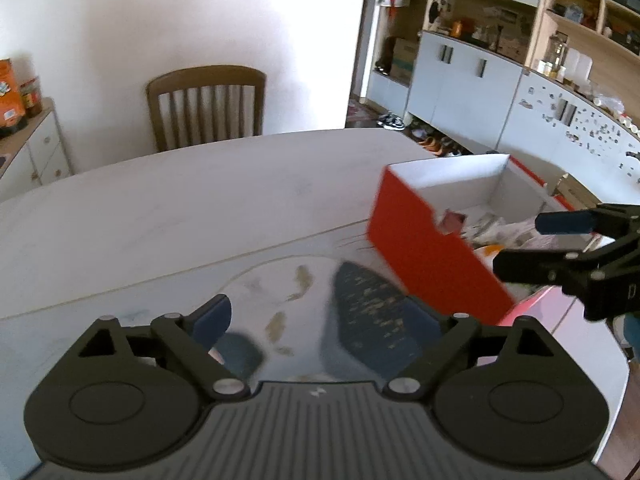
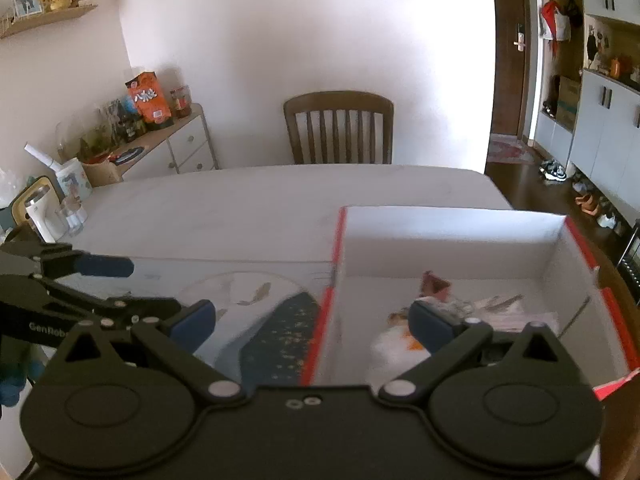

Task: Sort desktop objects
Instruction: 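Move both grippers back from the red box to the table items, then grasp small black bag with left gripper while right gripper grasps pink tray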

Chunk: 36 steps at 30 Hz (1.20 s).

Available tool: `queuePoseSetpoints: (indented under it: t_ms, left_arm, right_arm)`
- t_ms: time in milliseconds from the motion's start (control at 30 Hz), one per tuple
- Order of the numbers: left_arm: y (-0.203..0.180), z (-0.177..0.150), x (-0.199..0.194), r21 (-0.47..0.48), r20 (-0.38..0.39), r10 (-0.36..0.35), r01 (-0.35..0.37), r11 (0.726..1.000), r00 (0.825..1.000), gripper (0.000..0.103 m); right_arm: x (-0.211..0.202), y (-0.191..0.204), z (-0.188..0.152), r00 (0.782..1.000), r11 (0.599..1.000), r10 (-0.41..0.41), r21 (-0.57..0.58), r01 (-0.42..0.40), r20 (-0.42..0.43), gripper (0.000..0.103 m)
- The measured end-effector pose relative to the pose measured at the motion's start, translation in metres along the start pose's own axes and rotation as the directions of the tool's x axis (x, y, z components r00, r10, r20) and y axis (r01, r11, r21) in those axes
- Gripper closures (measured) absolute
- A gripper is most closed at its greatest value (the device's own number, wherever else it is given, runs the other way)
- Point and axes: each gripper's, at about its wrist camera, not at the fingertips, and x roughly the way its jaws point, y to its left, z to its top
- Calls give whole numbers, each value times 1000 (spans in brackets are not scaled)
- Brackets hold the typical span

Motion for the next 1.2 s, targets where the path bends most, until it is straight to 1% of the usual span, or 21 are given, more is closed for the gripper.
queuePoseSetpoints:
  t_ms: [33,67,133,267,567,733,1000,1200]
  left_arm:
    - [7,-3,0,-1,-2,2,-2,1000,1000,4]
    - [14,-7,-1,-2,-1,5,-5,1000,1000,0]
    - [26,-15,-2,1,0,16,-16,1000,1000,0]
    - [52,-27,0,-1,-27,36,-36,999,999,0]
    - [102,-53,10,-21,-66,78,-79,997,995,0]
    - [115,-63,21,-7,-96,87,-88,996,992,0]
    - [138,-73,34,-12,-112,115,-117,993,987,0]
    - [152,-78,38,-13,-104,145,-147,989,984,0]
  right_arm:
    - [4,6,0,1000,1000,-6,1,6,-1,0]
    - [8,12,0,1000,1000,-14,2,14,2,0]
    - [16,23,-1,1000,1000,-23,1,23,-3,0]
    - [37,49,-3,999,1000,-23,-19,23,-25,0]
    - [75,100,-6,998,998,-6,-57,2,-63,0]
    - [96,120,-7,996,998,-4,-66,-1,-85,0]
    - [128,145,-10,992,996,8,-93,-20,-129,0]
    - [151,161,-11,986,993,16,-112,-35,-163,1]
